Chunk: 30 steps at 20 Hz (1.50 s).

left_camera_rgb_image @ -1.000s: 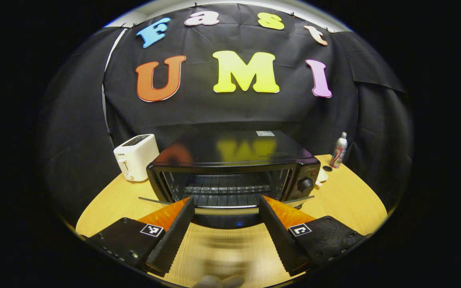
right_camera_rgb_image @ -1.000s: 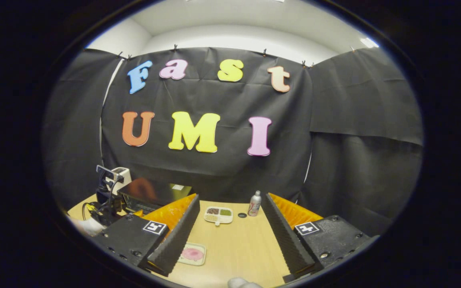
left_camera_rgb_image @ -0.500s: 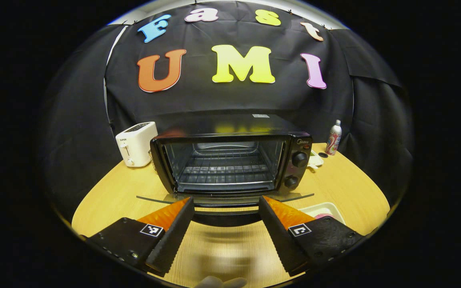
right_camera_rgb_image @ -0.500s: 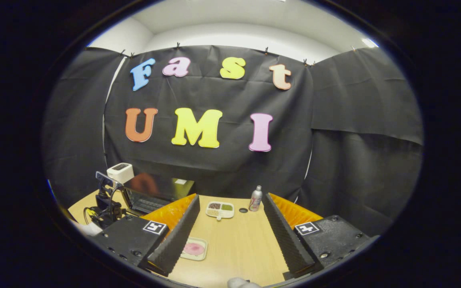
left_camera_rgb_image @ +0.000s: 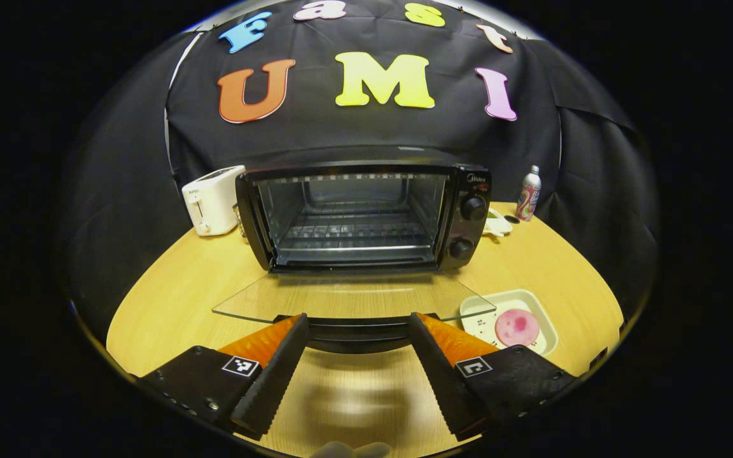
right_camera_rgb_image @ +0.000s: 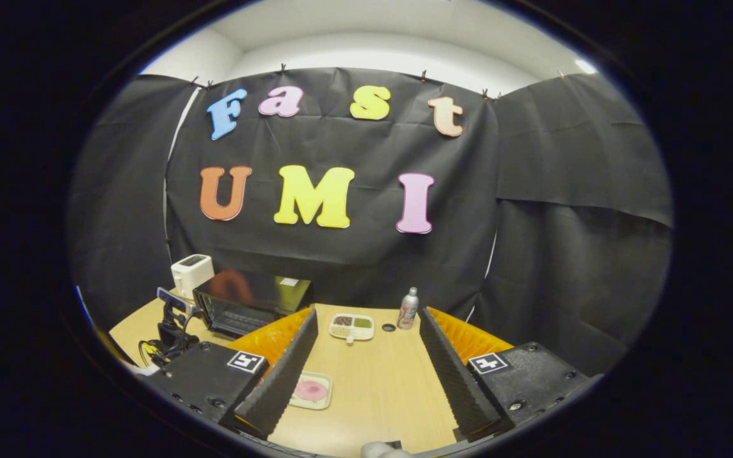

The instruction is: Open the electric oven with the left hand, put the food in, and close the electric oven.

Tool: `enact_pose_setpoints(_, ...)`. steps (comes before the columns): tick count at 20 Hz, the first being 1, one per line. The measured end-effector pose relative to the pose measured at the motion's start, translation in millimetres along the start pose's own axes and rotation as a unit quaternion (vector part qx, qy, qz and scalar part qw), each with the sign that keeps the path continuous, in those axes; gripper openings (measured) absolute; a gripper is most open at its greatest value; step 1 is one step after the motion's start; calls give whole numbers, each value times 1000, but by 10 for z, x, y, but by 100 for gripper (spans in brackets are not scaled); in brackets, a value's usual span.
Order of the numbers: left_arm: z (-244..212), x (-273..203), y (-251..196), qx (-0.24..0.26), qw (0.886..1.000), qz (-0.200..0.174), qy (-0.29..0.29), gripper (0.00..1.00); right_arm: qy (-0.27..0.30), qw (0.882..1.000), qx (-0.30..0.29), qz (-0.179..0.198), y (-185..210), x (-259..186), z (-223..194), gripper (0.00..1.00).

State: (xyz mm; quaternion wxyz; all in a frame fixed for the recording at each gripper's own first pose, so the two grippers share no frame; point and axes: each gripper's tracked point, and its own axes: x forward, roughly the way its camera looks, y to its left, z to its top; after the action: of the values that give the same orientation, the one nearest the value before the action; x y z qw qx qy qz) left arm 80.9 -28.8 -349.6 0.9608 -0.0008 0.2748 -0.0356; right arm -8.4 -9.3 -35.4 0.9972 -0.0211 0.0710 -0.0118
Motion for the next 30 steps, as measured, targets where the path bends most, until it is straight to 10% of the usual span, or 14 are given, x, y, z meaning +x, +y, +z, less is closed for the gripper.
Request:
enact_pose_setpoints(11,-555,172,-66,26,997,-5,66,96,25,1000,-11,-4,-2,60,-204,100)
enact_pose_setpoints(12,-596,138,-65,20,997,-5,74,85,30,999,-11,-3,3,79,-253,100)
enact_pose_setpoints(19,-299,-205,94,-15,999,-3,29,97,98,995,2,13,-28,362,-851,100)
enact_pose_setpoints(30,984,-1514,126,-37,991,53,-115,97,345,926,69,138,419,1311,-2698,69)
